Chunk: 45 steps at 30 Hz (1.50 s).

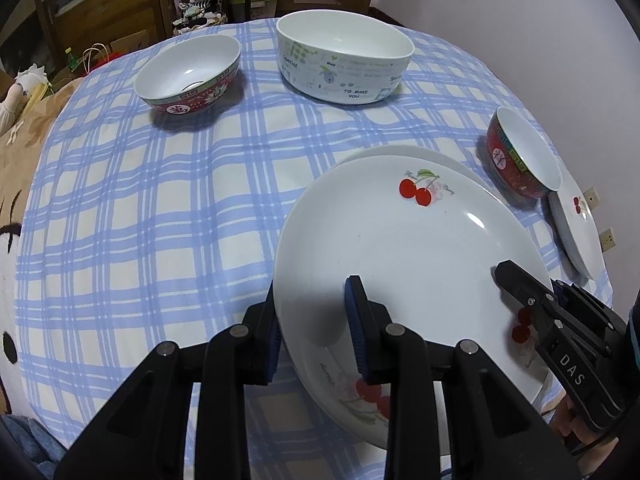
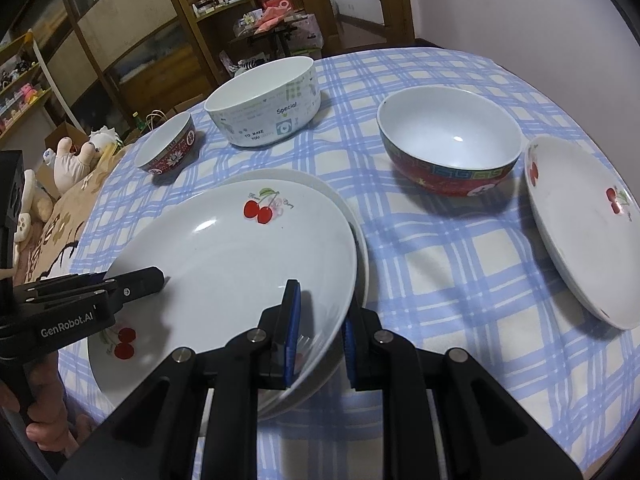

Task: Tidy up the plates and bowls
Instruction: 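Keep both grippers closed on the stacked plates' rim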

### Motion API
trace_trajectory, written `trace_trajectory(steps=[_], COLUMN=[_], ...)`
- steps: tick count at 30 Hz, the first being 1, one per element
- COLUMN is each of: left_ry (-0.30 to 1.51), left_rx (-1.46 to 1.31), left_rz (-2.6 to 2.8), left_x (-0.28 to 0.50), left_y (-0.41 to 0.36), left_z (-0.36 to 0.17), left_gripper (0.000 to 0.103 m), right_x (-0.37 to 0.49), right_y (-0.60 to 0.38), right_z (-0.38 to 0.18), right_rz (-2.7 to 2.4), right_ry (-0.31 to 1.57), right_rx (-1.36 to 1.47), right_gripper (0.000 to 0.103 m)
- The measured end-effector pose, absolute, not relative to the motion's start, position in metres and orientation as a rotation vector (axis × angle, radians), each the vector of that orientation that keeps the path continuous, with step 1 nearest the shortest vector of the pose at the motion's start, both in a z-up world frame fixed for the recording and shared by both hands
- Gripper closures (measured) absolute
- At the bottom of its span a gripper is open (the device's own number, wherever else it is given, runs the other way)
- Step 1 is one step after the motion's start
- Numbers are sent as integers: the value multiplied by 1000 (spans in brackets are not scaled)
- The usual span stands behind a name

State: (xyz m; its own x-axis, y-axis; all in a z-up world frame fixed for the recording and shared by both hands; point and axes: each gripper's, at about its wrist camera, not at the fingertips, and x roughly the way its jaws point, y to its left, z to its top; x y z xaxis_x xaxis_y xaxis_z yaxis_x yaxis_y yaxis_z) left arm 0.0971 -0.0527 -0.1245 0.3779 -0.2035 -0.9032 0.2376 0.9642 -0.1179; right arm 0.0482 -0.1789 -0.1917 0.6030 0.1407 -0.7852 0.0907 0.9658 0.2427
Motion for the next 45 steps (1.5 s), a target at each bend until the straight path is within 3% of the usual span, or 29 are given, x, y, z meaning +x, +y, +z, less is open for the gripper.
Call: trace_trajectory(steps=[45], left_ry=[1209], left_rx=[66], left_rz=[-280], left_x=[101], left_y=[-50], left_z=[-137], left_gripper=[73], right_x=[52], right_y=[-172], right_z=[-196], right_rz=[16], right_ry=[936], right_rx=[225], right_gripper=[81])
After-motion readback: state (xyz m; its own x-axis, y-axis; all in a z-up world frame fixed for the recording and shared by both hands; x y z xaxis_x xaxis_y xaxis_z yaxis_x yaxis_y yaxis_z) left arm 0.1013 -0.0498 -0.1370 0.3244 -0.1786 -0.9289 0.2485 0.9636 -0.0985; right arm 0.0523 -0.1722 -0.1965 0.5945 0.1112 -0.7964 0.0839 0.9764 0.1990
